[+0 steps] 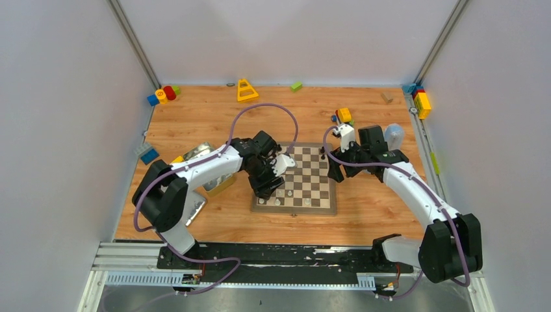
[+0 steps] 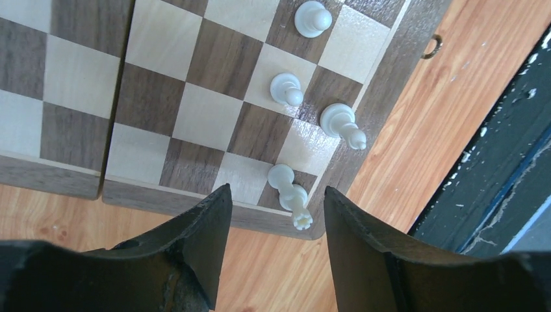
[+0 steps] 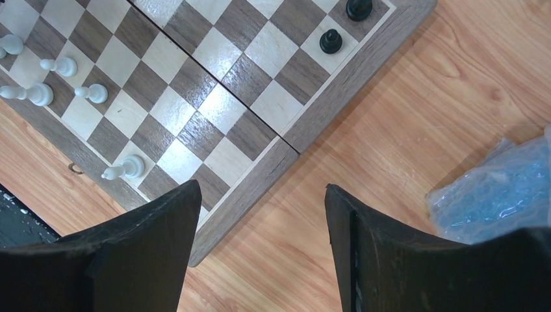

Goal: Set up the chess pieces on the board
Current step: Adjust the chess piece on the chessboard, then pick up the chess piece from the storage box.

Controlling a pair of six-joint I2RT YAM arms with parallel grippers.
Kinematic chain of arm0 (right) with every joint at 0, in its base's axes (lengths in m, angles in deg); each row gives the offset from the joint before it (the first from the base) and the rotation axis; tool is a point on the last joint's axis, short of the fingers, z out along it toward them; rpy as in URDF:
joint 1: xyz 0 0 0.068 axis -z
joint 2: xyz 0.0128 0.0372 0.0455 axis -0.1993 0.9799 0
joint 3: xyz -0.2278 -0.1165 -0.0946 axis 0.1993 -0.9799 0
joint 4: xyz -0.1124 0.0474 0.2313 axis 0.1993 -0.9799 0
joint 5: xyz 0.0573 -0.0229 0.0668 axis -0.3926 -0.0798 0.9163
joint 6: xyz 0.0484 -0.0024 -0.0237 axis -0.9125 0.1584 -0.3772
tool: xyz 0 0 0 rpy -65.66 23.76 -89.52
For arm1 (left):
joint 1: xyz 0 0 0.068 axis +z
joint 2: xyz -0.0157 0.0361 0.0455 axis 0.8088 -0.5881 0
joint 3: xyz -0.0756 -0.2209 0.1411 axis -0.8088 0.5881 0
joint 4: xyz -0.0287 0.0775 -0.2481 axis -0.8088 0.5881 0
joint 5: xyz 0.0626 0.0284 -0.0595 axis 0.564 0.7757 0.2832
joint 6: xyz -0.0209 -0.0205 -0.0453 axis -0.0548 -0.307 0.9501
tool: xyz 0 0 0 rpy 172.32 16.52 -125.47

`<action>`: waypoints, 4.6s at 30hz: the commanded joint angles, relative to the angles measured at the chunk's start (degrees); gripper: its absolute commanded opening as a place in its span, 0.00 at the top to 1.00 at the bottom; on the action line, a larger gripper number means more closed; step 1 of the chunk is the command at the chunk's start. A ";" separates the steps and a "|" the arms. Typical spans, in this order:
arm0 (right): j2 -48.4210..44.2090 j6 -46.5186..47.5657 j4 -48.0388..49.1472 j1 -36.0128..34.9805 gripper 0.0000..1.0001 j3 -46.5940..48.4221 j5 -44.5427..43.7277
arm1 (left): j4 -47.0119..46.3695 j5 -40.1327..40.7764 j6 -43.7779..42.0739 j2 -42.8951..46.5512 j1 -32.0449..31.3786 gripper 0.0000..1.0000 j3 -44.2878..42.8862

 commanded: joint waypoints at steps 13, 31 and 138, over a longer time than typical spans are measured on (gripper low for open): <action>-2.57 0.82 2.23 0.28 0.29 -1.11 0.41 | -2.17 3.78 -0.55 -4.12 -3.04 0.61 -1.54; -2.56 1.00 1.92 0.30 0.29 -1.46 0.87 | -2.26 8.63 -0.18 -2.93 -3.04 0.84 -0.82; -1.86 2.05 1.08 0.25 0.25 -1.73 1.98 | 2.04 14.90 -3.32 1.30 34.52 0.88 2.18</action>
